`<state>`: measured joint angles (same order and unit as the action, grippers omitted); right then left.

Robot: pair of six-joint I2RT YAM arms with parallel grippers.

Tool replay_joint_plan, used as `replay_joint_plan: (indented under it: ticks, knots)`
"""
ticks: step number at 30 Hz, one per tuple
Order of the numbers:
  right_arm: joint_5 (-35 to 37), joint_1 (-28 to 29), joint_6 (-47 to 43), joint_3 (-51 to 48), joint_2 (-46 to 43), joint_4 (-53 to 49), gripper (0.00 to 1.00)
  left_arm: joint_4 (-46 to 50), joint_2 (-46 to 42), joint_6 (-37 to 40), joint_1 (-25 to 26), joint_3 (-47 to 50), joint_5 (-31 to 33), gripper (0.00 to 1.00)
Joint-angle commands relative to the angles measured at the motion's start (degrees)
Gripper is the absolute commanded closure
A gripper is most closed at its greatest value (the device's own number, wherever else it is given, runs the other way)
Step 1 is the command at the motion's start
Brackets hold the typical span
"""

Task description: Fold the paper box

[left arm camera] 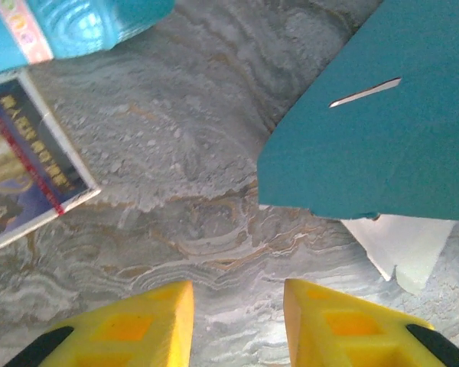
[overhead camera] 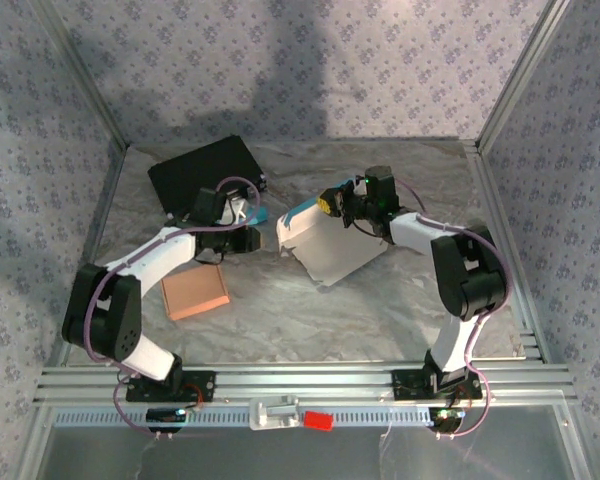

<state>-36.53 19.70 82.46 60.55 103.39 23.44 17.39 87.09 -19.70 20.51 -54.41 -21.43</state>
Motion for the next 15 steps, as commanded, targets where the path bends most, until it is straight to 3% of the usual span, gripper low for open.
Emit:
replay_joint_plan:
  ticks: [1, 5, 15]
  knots:
    - [-1.9, -0.5, -0.9, -1.9, 2.5, 6.7, 1.00, -5.3, 1.1, 4.0, -0.2, -1.4, -3.2, 0.63]
    - [-2.8, -0.9, 1.0, -3.8, 4.9, 14.9, 1.00, -6.2, 2.5, 5.8, -0.1, -1.6, -3.9, 0.62]
    - [-3.2, -1.1, 2.2, -5.7, 6.2, 19.5, 1.00, -8.0, 5.6, 8.7, 1.1, -2.6, -5.6, 0.62]
